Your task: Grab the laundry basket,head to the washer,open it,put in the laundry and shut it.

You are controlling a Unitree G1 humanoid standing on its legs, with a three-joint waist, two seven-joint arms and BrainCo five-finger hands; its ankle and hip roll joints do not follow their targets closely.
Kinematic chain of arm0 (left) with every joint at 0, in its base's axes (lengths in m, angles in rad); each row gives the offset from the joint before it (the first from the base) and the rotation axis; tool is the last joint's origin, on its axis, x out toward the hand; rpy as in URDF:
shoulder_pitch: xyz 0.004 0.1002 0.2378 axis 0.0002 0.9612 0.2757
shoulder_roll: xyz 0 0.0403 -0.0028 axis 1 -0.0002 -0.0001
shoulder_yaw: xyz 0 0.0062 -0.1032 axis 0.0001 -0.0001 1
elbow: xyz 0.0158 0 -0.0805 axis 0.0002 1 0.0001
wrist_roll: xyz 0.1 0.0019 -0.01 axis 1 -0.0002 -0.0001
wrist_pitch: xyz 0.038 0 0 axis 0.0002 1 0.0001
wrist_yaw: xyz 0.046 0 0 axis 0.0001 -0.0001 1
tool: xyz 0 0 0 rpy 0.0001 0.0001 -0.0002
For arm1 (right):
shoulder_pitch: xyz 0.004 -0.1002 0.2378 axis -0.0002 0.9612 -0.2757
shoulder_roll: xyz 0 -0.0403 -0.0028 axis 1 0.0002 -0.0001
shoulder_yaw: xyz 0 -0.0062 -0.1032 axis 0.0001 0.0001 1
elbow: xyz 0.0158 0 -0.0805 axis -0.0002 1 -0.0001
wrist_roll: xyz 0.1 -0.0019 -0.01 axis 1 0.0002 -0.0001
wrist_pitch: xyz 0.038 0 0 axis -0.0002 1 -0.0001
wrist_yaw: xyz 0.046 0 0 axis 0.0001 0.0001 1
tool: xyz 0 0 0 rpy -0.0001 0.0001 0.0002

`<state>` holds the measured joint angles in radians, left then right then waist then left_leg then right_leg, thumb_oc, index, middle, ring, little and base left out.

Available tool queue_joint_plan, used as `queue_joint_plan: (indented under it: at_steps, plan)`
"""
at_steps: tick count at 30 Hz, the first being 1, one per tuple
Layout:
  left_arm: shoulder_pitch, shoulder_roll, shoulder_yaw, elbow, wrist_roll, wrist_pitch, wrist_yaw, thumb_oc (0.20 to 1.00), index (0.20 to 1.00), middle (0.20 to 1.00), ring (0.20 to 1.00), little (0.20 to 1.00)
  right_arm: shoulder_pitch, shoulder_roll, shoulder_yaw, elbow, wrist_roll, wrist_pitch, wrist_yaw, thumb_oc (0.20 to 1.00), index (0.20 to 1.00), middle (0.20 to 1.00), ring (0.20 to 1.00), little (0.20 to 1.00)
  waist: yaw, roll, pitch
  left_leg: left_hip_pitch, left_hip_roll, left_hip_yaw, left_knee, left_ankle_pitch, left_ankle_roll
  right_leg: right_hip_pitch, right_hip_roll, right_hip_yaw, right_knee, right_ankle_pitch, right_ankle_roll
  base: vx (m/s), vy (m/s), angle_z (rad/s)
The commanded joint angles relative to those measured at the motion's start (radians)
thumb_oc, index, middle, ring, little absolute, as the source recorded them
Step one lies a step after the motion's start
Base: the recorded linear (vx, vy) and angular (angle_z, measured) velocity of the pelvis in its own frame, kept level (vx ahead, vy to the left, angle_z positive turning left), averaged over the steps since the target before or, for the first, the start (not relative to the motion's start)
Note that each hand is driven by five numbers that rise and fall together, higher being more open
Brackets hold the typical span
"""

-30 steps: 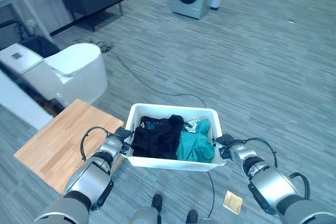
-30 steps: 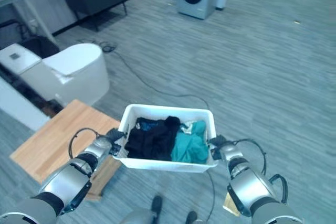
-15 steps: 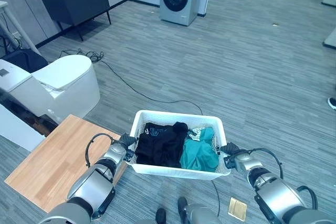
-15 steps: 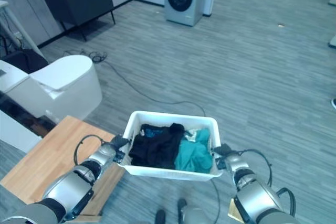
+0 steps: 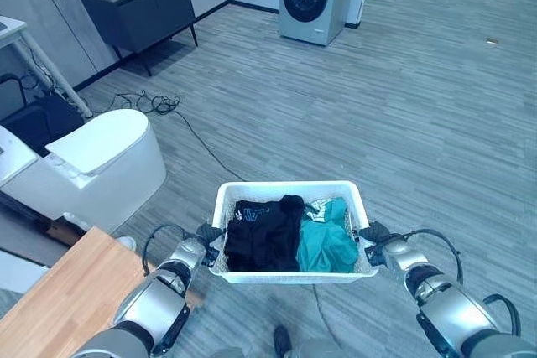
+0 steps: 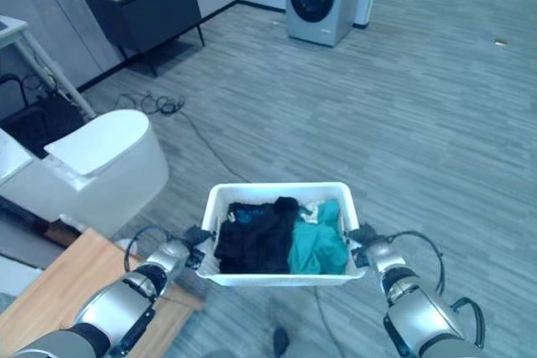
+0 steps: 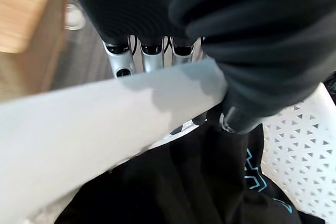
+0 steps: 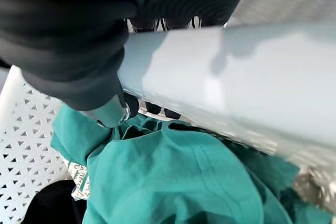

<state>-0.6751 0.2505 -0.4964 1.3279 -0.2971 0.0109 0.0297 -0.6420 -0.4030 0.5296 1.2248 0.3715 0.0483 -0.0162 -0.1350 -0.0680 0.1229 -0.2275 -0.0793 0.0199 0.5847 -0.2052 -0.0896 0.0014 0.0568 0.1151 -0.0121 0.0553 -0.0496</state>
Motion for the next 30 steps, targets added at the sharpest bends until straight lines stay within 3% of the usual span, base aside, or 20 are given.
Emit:
queue_joint_plan:
  at_steps: [1,2,5,6,10,11,13,16,19,22,23,25,26,28,30]
  plan:
    - [-0.074,-0.001,0.010,0.015,-0.067,-0.061,-0.021,0.200,0.200,0.200,0.200,0.200,-0.031,-0.018,-0.052,-0.046,0.022,-0.096,0.045,0.200,0.200,0.200,0.200,0.200,0.035,0.035,-0.025,0.032,0.010,0.017,-0.287,0.147,0.070,-0.035,-0.015,-0.038,0.078,-0.049,0.099,0.18,0.022,-0.25]
    - [-0.074,-0.002,0.010,0.015,-0.067,-0.061,-0.021,0.200,0.200,0.200,0.200,0.200,-0.031,-0.018,-0.052,-0.045,0.022,-0.096,0.045,0.200,0.200,0.200,0.200,0.200,0.036,0.034,-0.022,0.039,0.009,0.018,-0.292,0.148,0.070,-0.031,-0.016,-0.037,0.079,-0.051,0.099,0.19,0.027,-0.49]
    - [-0.073,0.019,-0.005,0.002,-0.079,-0.073,-0.020,0.200,0.200,0.200,0.200,0.200,-0.042,-0.003,-0.035,-0.033,0.015,-0.107,0.040,0.200,0.200,0.200,0.200,0.200,0.101,0.065,0.000,-0.058,0.050,-0.028,-0.581,0.300,0.050,0.064,0.026,0.018,0.072,-0.102,0.086,0.41,0.065,-0.69]
    - [-0.072,0.022,-0.005,0.007,-0.077,-0.071,-0.023,0.200,0.200,0.200,0.200,0.200,-0.045,0.005,-0.035,-0.024,0.014,-0.106,0.041,0.200,0.200,0.200,0.200,0.200,0.109,0.067,0.000,-0.050,0.054,-0.019,-0.610,0.320,0.047,0.090,0.027,0.031,0.067,-0.112,0.084,0.48,0.084,-1.05]
    - [-0.059,0.026,0.001,0.023,-0.068,-0.062,-0.026,0.200,0.200,0.200,0.200,0.200,-0.047,0.032,-0.032,0.004,0.002,-0.095,0.047,0.200,0.200,0.200,0.200,0.200,0.136,0.087,-0.024,-0.019,0.068,0.006,-0.618,0.352,0.059,0.158,0.029,0.081,0.051,-0.152,0.086,0.34,0.160,-0.46]
    - [-0.057,0.030,0.003,0.034,-0.064,-0.060,-0.025,0.200,0.200,0.200,0.200,0.200,-0.047,0.051,-0.040,0.015,0.004,-0.089,0.048,0.200,0.200,0.200,0.200,0.200,0.147,0.094,-0.052,-0.015,0.059,-0.029,-0.575,0.369,0.072,0.182,0.004,0.099,0.055,-0.180,0.095,0.41,0.262,-0.47]
    - [-0.056,0.032,0.002,0.035,-0.064,-0.060,-0.024,0.200,0.200,0.200,0.200,0.200,-0.038,0.059,-0.049,0.014,0.013,-0.089,0.050,0.200,0.200,0.200,0.200,0.200,0.146,0.087,-0.064,-0.015,0.051,-0.021,-0.552,0.355,0.079,0.194,-0.016,0.106,0.069,-0.194,0.105,0.36,0.219,-0.68]
    - [-0.046,0.045,0.001,0.028,-0.064,-0.061,-0.027,0.200,0.200,0.200,0.200,0.200,-0.017,0.080,-0.060,0.019,0.004,-0.084,0.061,0.200,0.200,0.200,0.200,0.200,0.166,0.067,-0.096,-0.015,0.019,-0.002,-0.457,0.280,0.109,0.190,-0.075,0.123,0.171,-0.194,0.143,0.40,0.224,-0.67]
    - [-0.042,0.051,0.000,0.019,-0.060,-0.057,-0.024,0.200,0.200,0.200,0.200,0.200,-0.018,0.094,-0.070,0.012,-0.006,-0.080,0.058,0.200,0.200,0.200,0.200,0.200,0.175,0.061,-0.096,0.025,0.002,0.011,-0.434,0.230,0.131,0.119,-0.101,0.104,0.336,-0.065,0.191,0.30,0.187,-0.04]
    - [-0.047,0.055,-0.010,0.022,-0.048,-0.052,-0.020,0.200,0.200,0.200,0.200,0.200,-0.017,0.111,-0.081,0.009,-0.006,-0.080,0.056,0.200,0.200,0.200,0.200,0.200,0.166,0.074,-0.078,0.091,0.004,0.015,-0.454,0.206,0.151,0.037,-0.102,0.027,0.500,0.037,0.207,0.22,0.197,0.05]
    - [-0.049,0.052,-0.012,0.027,-0.045,-0.051,-0.018,0.200,0.200,0.200,0.200,0.200,-0.012,0.112,-0.083,0.015,-0.010,-0.081,0.054,0.200,0.200,0.200,0.200,0.200,0.162,0.079,-0.076,0.104,0.003,0.017,-0.453,0.196,0.153,0.027,-0.101,0.001,0.513,0.036,0.205,0.23,0.183,0.10]
    - [-0.059,0.051,-0.013,0.033,-0.039,-0.046,-0.025,0.200,0.200,0.200,0.200,0.200,-0.008,0.109,-0.081,0.015,-0.009,-0.079,0.059,0.200,0.200,0.200,0.200,0.200,0.145,0.087,-0.073,0.149,0.001,-0.011,-0.474,0.185,0.156,-0.041,-0.034,0.005,0.516,-0.019,0.186,0.29,0.179,0.08]
    - [-0.062,0.047,-0.014,0.035,-0.028,-0.044,-0.033,0.200,0.200,0.200,0.200,0.200,-0.008,0.112,-0.084,0.016,-0.004,-0.080,0.059,0.200,0.200,0.200,0.200,0.200,0.136,0.090,-0.067,0.192,0.000,-0.020,-0.497,0.176,0.152,-0.090,-0.050,-0.066,0.442,-0.076,0.167,0.24,0.117,0.16]
    - [-0.064,0.038,-0.015,0.039,-0.027,-0.045,-0.036,0.200,0.200,0.200,0.200,0.200,-0.005,0.112,-0.081,0.018,0.001,-0.082,0.062,0.200,0.200,0.200,0.200,0.200,0.116,0.089,-0.057,0.225,-0.008,-0.045,-0.511,0.165,0.149,-0.126,-0.034,-0.082,0.382,-0.100,0.157,0.20,0.056,0.10]
    - [-0.066,0.035,-0.014,0.040,-0.020,-0.047,-0.038,0.200,0.200,0.200,0.200,0.200,-0.005,0.109,-0.078,0.016,0.010,-0.085,0.060,0.200,0.200,0.200,0.200,0.200,0.093,0.074,-0.048,0.260,-0.030,-0.070,-0.513,0.146,0.144,-0.162,-0.004,-0.060,0.265,-0.076,0.159,0.21,0.023,0.37]
